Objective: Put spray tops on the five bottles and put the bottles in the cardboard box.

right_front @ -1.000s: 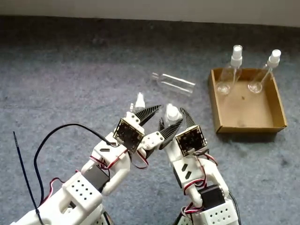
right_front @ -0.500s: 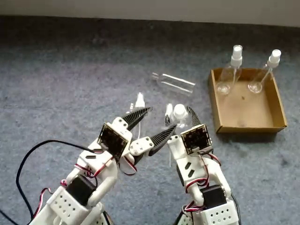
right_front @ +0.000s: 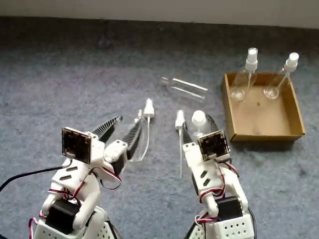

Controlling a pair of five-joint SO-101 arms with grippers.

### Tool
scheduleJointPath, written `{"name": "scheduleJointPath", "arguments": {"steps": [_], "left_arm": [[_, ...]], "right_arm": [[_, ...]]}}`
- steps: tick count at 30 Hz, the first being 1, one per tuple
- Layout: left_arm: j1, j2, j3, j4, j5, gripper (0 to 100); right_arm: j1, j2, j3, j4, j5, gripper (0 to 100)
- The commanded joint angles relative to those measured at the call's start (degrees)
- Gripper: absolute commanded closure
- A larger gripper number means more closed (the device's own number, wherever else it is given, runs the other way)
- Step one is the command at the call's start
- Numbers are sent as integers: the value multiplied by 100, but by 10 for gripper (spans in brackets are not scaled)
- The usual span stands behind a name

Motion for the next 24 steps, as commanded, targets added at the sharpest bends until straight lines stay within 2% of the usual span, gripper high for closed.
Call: {"name": "scheduleJointPath", "arguments": {"steps": [1, 8, 12, 19, 24], "left_arm": [[-462, 48, -295, 273, 123, 965], [-936, 40, -286, 853, 123, 996], [-1235, 40, 13, 897, 114, 995], [-1323, 40, 338, 914, 88, 994], [-1323, 40, 629, 888, 88, 993]], "right_arm": [[514, -22, -75, 207, -35, 872], [1103, -13, -1138, 769, -167, 872], [1455, 145, -1789, 954, 149, 872], [2105, 2035, -2897, 936, 158, 872], [2396, 3266, -3512, 224, 185, 871]]}}
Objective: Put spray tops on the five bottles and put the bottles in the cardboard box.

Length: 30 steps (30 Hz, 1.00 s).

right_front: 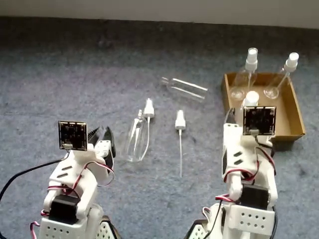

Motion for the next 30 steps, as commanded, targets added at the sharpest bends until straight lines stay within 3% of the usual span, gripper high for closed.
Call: {"name": "scheduleJointPath", "arguments": {"steps": [1, 10, 18, 30], "left_arm": [[-66, 4, 110, -18, 26, 993], [-40, 4, 347, -18, 26, 993], [-48, 4, 356, -9, 26, 993], [-31, 4, 532, -26, 26, 993]], "right_arm": [[295, 831, -637, -681, 79, 871], [444, 2176, -620, -2044, 26, 871], [602, 3204, -620, -3565, -686, 871], [602, 4532, -462, -5200, -686, 871]]}}
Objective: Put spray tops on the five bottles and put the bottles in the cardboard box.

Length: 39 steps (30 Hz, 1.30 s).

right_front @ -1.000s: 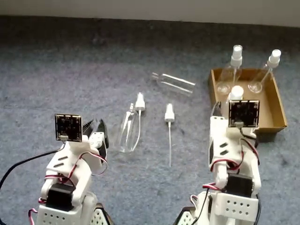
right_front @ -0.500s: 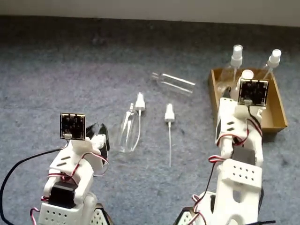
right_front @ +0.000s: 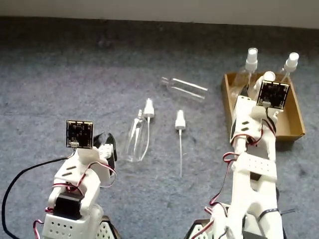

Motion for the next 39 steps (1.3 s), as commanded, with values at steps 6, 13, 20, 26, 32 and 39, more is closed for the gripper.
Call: {"name": "scheduleJointPath", "arguments": {"steps": [6, 13, 20, 26, 32, 39], "left_arm": [[-22, 4, -22, -26, 26, 993], [-22, 4, 92, -202, 26, 993], [-22, 4, 699, -1160, 26, 993], [-22, 4, 716, -1196, 26, 993], [-22, 4, 716, -1196, 26, 993], [-22, 4, 716, -1187, 26, 993]], "right_arm": [[57, 734, 664, -2343, -44, 871], [145, 1569, 822, -2730, -281, 870], [409, 2360, 4, -2721, -1029, 868], [365, 2633, -198, -2721, -1046, 868], [31, 2642, -224, -2730, -1029, 868], [-127, 2695, -497, -2730, -1011, 868]]}}
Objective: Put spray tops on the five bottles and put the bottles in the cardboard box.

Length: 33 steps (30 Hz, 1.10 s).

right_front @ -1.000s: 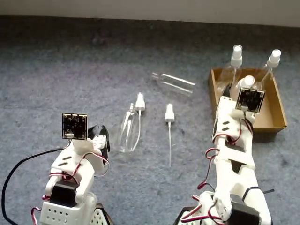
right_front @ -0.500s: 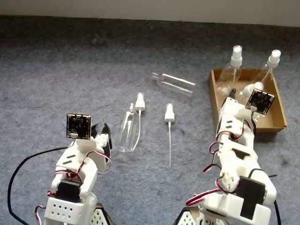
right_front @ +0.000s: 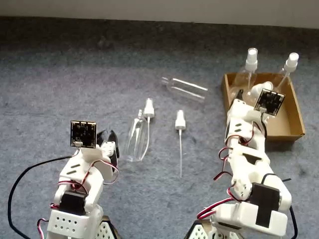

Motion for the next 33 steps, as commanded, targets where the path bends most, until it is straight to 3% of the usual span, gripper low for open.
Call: {"name": "scheduleJointPath", "arguments": {"steps": [1, 29, 33], "left_arm": [[-22, -4, -48, -132, 26, 993], [-22, -4, -48, -132, 26, 993], [-22, -4, -48, -132, 26, 993]], "right_arm": [[-92, -57, -409, -145, -18, 868], [-171, 875, -1279, -145, 422, 866], [-171, 866, -1279, -145, 431, 800]]}}
